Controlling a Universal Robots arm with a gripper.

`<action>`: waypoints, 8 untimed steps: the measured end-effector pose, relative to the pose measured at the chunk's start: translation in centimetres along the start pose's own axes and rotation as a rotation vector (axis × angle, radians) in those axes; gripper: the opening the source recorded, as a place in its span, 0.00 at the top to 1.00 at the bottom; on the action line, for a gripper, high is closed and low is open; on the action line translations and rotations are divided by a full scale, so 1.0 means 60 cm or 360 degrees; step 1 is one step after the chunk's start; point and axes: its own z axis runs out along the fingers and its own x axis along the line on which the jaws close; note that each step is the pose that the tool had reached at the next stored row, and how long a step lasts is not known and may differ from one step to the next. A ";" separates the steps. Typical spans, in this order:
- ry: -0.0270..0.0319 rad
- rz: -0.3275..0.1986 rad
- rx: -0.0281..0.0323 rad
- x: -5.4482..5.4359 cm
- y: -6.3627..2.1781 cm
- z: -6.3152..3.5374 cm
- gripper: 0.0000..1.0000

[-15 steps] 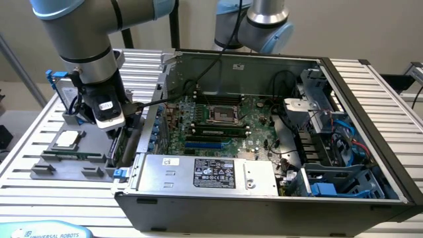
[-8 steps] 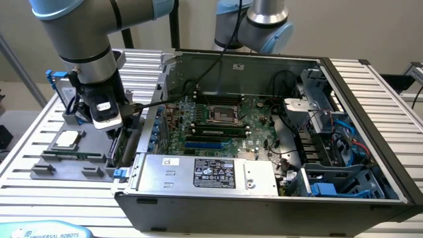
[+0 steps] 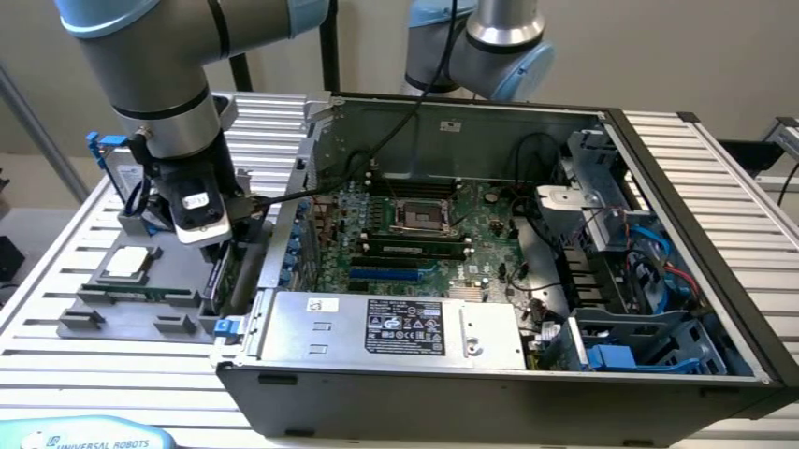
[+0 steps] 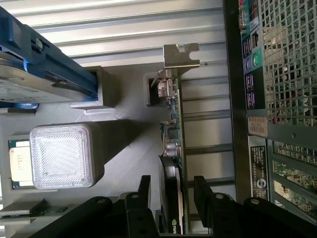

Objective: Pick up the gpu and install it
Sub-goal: 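Pick up the gpu and move the gpu toward the slot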

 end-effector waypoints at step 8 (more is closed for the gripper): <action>0.00000 0.0000 0.00001 0.000 0.004 0.001 0.61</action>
